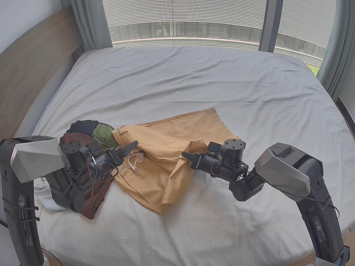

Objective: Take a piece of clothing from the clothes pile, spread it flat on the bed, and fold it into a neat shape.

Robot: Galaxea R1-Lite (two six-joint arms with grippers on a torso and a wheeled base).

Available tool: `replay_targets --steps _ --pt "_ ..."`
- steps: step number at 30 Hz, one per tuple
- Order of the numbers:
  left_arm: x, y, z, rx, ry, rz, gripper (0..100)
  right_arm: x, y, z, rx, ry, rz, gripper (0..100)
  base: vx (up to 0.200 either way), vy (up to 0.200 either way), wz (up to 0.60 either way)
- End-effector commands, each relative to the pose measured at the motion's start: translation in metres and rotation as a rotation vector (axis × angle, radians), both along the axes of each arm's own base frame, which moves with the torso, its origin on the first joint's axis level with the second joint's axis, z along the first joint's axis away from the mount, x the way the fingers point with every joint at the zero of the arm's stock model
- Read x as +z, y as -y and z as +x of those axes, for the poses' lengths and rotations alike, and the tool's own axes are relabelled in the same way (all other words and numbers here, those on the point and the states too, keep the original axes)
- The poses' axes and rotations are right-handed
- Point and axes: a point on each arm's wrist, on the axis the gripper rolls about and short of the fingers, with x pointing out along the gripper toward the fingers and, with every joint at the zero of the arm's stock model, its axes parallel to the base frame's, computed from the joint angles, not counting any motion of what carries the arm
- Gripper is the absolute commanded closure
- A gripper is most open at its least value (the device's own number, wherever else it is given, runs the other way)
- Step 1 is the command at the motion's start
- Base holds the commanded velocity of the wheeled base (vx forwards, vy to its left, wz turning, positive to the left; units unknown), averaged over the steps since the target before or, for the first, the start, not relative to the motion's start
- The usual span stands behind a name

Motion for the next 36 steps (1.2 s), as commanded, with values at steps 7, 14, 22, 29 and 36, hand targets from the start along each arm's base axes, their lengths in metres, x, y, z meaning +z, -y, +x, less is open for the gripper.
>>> replay_targets --steps 7,14,22,29,36 --pt "-0.002 -0.004 0.003 0.012 0.001 0.0 0 -0.022 -0.017 0.007 0.023 0.012 0.007 100 0.0 0.0 0.0" --pt "-0.007 -0.004 0.003 0.011 -0.013 0.003 0 -0.016 -0.017 0.008 0.018 0.029 0.017 0 0.0 0.0 0.0" --pt "-0.008 -0.004 0.004 0.013 -0.013 0.003 0 0.021 0.008 0.002 -0.083 0.06 0.024 0 0.0 0.0 0.0" --pt "-0.007 -0.004 0.004 0.013 -0.01 0.003 0 0.034 0.033 -0.03 -0.101 0.006 -0.007 0 0.0 0.0 0.0" --pt "-0.006 -0.004 0.003 0.013 -0.007 0.002 0 -0.004 0.04 -0.045 -0.097 -0.05 -0.062 0 0.0 0.0 0.0"
